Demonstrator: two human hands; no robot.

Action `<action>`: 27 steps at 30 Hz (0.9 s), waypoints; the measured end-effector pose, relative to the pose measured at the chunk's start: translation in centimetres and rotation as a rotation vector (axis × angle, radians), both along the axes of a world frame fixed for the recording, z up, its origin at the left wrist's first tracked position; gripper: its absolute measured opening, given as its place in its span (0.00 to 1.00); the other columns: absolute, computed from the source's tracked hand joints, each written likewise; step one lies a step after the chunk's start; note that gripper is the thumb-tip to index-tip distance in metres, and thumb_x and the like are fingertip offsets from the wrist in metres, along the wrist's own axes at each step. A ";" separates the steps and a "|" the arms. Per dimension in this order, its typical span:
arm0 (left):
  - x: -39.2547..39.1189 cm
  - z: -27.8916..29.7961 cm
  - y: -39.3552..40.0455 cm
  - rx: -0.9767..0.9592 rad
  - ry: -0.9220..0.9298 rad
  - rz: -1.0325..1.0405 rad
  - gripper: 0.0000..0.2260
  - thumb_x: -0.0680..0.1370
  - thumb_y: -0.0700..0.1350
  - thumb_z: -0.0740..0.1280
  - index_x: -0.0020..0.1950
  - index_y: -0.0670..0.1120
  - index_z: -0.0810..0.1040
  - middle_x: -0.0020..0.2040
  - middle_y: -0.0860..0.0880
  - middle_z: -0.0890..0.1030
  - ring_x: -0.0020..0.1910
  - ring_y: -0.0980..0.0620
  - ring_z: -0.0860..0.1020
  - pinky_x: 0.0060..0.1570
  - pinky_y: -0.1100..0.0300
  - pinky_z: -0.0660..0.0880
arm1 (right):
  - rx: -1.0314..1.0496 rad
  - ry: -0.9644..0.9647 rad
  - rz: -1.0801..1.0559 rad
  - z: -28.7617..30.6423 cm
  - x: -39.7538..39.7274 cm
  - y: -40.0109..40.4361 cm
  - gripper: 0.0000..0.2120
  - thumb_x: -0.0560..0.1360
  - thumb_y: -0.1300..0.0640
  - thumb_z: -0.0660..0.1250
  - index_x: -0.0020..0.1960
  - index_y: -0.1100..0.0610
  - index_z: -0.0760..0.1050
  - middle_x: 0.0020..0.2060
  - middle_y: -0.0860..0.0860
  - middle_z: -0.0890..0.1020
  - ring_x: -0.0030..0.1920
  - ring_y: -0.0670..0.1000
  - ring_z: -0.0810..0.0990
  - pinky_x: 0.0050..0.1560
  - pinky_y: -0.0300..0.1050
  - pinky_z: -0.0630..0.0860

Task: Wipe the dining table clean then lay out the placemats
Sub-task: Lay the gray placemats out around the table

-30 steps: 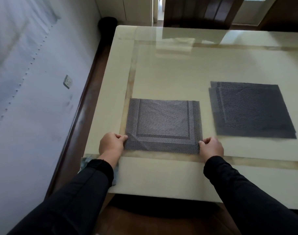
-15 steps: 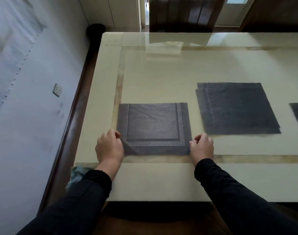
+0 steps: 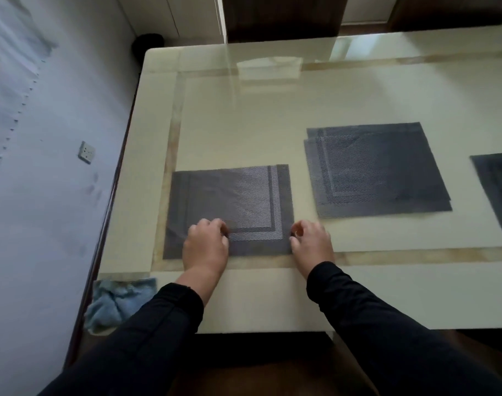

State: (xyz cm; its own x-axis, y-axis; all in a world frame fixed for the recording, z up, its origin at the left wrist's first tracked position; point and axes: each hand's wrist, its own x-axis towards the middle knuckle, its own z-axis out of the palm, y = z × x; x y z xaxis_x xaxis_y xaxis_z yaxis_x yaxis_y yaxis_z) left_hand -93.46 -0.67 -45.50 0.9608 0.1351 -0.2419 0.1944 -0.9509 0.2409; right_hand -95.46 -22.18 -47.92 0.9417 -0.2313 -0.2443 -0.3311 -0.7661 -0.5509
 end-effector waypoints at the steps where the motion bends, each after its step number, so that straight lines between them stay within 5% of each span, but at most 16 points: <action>1: 0.0 0.2 -0.7 0.000 -0.005 0.008 0.08 0.79 0.45 0.65 0.55 0.52 0.81 0.53 0.49 0.77 0.54 0.47 0.73 0.50 0.53 0.73 | 0.028 -0.013 0.009 0.1 0.0 -0.5 0.05 0.76 0.58 0.67 0.52 0.53 0.77 0.47 0.49 0.75 0.52 0.53 0.73 0.55 0.44 0.69; 14: 5.1 0.4 -19.0 -0.543 0.062 0.116 0.15 0.80 0.46 0.68 0.66 0.47 0.75 0.60 0.50 0.76 0.55 0.52 0.78 0.58 0.56 0.76 | -0.057 -0.076 -0.206 1.7 4.4 -15.4 0.09 0.78 0.49 0.67 0.57 0.50 0.76 0.52 0.49 0.78 0.55 0.53 0.71 0.56 0.49 0.71; 20: 8.1 0.2 -23.3 -0.427 0.085 0.301 0.24 0.78 0.48 0.71 0.72 0.44 0.69 0.66 0.44 0.73 0.61 0.44 0.76 0.60 0.47 0.76 | -0.196 0.036 -0.310 1.6 7.0 -21.2 0.14 0.77 0.45 0.67 0.62 0.45 0.75 0.61 0.51 0.75 0.63 0.56 0.69 0.60 0.55 0.70; 27: 10.6 0.0 -25.2 -0.408 0.195 0.536 0.26 0.75 0.48 0.73 0.70 0.42 0.68 0.64 0.42 0.74 0.47 0.46 0.76 0.43 0.54 0.73 | -0.268 0.055 -0.230 0.6 7.4 -23.7 0.19 0.75 0.49 0.71 0.65 0.42 0.73 0.65 0.48 0.71 0.66 0.55 0.65 0.63 0.57 0.65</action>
State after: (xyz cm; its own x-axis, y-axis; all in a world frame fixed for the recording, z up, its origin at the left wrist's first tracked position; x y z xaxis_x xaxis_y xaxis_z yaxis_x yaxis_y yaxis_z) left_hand -82.90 -25.84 -45.46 0.7211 0.4400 -0.5351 0.6872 -0.5528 0.4714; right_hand -88.10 -45.84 -47.34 0.8447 -0.4983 -0.1952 -0.5352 -0.7830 -0.3171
